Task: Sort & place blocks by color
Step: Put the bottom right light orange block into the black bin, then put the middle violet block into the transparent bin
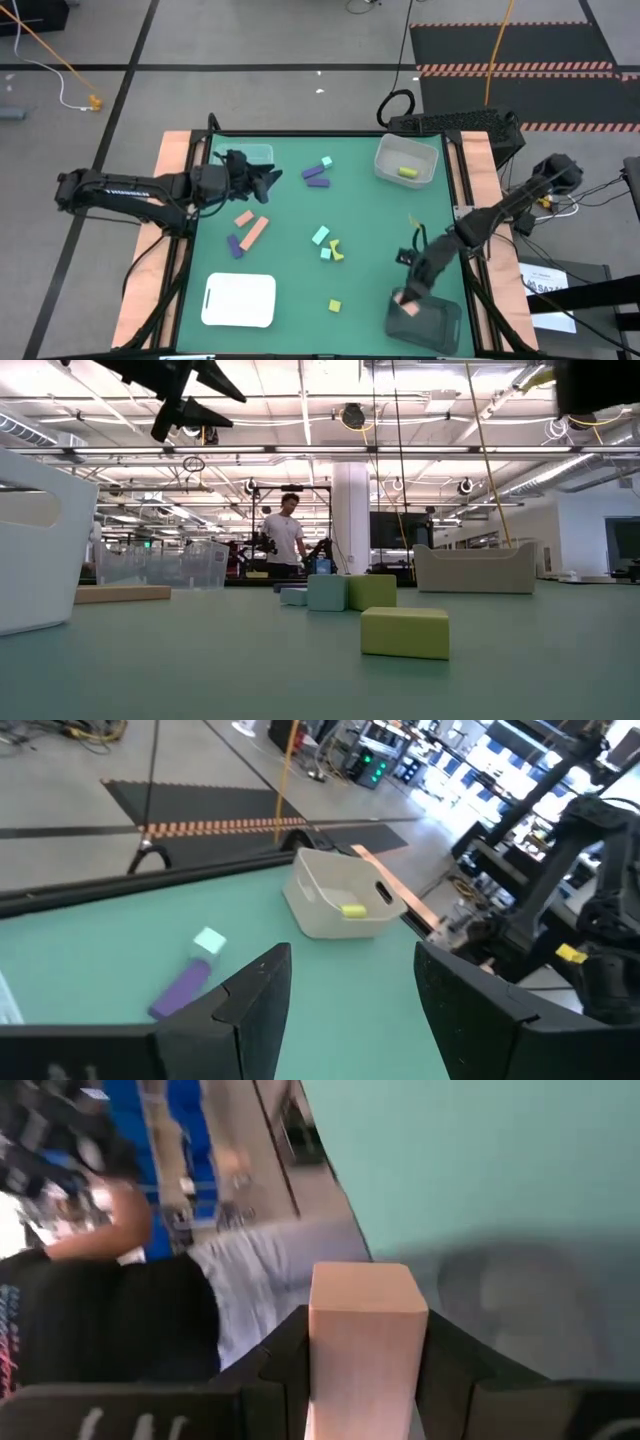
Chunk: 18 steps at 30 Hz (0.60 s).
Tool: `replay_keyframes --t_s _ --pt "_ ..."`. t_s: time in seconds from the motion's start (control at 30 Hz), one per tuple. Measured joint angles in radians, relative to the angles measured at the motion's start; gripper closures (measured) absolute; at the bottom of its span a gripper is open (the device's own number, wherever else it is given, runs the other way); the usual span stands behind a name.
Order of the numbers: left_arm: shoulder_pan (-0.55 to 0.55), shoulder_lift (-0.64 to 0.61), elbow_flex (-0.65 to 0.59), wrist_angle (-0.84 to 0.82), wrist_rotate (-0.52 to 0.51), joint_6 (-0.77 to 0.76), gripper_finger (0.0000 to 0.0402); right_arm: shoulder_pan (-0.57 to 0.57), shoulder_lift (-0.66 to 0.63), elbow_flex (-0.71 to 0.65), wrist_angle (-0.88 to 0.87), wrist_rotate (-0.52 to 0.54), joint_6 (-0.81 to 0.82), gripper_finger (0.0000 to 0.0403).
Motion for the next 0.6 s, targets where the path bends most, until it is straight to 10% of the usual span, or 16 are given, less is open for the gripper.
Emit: replay_keyframes --t_s 0.3,0.6 --pt "-0.054 0.000 0.000 0.000 0.000 -0.039 0.0188 0.126 0.000 0.000 -0.094 0.000 0.087 0.0291" --pt "-0.081 0.000 0.000 0.001 -0.001 -0.090 0.0188 0.143 0.000 0.000 -0.091 0.000 0.036 0.0151"
